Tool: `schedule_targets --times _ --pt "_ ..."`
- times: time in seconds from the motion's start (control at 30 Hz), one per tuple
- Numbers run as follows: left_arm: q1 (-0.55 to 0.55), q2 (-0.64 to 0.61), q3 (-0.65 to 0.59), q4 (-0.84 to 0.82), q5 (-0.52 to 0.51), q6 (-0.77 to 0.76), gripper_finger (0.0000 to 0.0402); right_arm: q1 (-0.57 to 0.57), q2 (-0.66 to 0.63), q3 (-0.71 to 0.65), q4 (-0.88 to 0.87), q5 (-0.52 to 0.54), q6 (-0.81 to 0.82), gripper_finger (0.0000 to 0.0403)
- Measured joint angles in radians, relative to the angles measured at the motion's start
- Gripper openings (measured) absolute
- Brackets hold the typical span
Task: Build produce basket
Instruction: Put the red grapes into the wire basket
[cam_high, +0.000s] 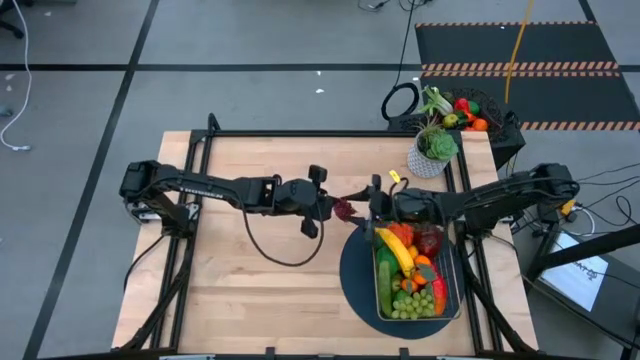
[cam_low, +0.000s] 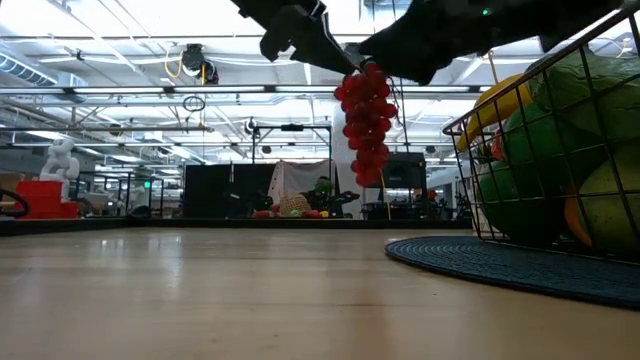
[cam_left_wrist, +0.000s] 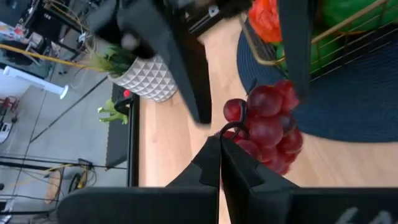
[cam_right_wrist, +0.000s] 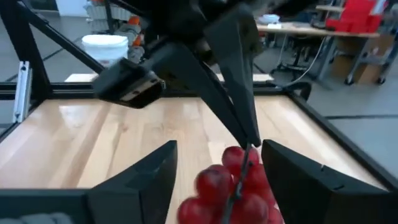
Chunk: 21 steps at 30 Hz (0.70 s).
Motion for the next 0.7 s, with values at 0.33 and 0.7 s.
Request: schedule_targets --times 0.33,0.7 --pt "-0.04 0.0 0.0 0.008 0.001 0.011 0.0002 -0.042 0.057 0.006 0.063 -0.041 0.103 0.0182" --pt "-0.055 0.0 0.0 0.048 -0.002 0.036 0.0003 -0.041 0.057 0.006 0.052 -0.069 0.079 0.0043"
